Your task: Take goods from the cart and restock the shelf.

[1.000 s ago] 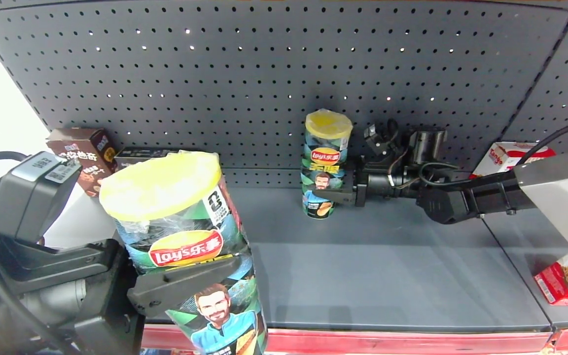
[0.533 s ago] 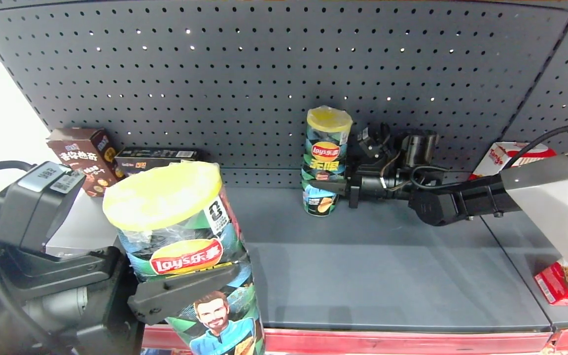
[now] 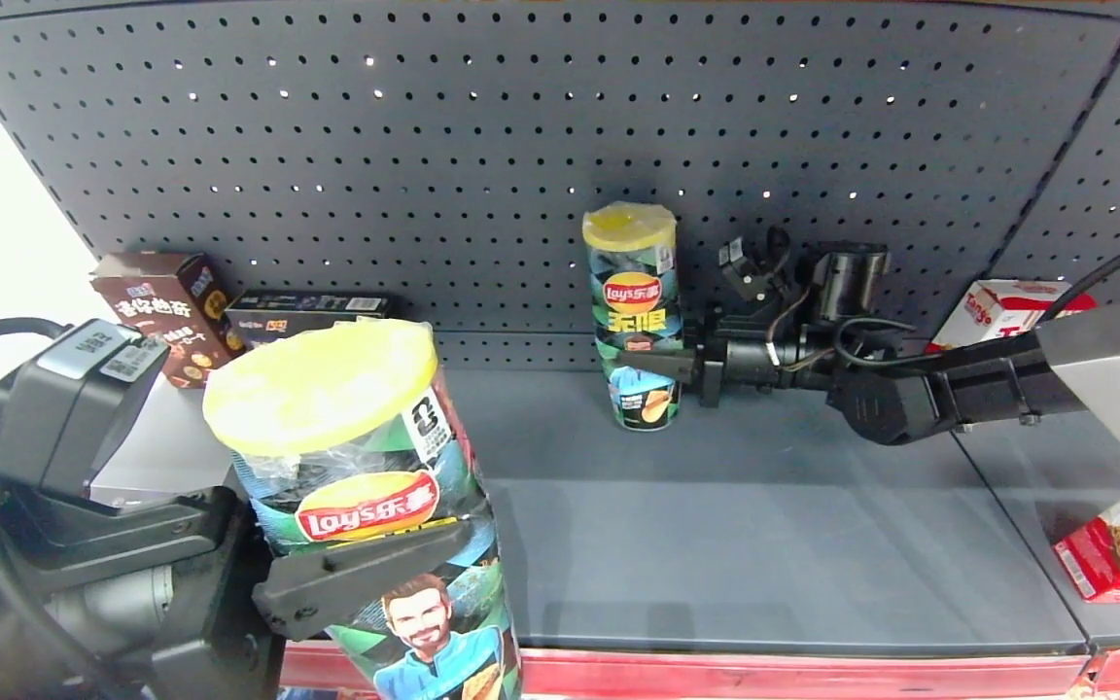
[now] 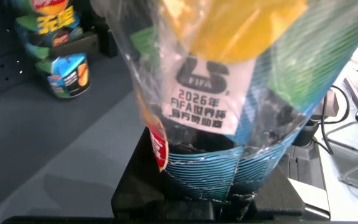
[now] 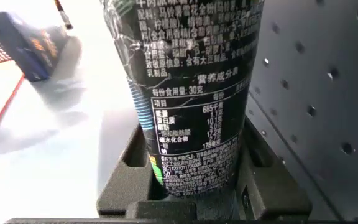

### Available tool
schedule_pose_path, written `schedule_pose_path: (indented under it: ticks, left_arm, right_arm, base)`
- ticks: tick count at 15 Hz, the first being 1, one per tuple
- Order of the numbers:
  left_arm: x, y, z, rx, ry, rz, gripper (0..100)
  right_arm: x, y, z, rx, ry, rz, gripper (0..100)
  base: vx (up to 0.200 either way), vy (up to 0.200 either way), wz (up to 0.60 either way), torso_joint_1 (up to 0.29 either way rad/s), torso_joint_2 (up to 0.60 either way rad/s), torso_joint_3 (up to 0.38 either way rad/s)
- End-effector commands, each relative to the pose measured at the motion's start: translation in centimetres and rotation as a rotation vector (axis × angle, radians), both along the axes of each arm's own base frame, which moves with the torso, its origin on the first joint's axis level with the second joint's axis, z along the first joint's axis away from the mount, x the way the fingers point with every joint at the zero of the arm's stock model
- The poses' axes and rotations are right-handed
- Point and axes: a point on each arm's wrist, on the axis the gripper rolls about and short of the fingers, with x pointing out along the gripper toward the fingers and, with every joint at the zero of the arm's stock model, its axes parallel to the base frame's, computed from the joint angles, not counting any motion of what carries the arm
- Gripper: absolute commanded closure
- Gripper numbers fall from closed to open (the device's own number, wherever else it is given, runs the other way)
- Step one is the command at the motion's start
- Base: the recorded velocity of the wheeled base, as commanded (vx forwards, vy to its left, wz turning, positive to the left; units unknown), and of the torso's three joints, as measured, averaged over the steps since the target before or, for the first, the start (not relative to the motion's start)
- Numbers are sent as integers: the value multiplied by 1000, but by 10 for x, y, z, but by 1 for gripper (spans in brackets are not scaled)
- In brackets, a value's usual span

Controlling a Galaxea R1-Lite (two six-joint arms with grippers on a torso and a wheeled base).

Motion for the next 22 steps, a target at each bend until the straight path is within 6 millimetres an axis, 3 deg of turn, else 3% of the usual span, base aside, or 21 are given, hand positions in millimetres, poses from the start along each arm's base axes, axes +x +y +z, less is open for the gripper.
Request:
schedule_pose_path:
  ticks: [1,7,14,22]
  left_arm:
    - [0,0,0,0,0,0,100]
    - [0,0,0,0,1,3,100]
    - [1,0,-2,4,9,1,100]
    - [1,0,-6,11,21,3,100]
  right_arm:
    - [-31,-4,22,5,-20,-3,100]
    - [-69,-17,-3,-1,3,4,100]
    - [-112,-4,-24,-5,8,39,100]
    - [-130,-2,-53,-23,40,71,100]
  base:
    - [0,0,0,0,0,0]
    - [0,0,0,0,0,0]
    - [0,0,0,0,0,0]
    - [0,0,0,0,0,0]
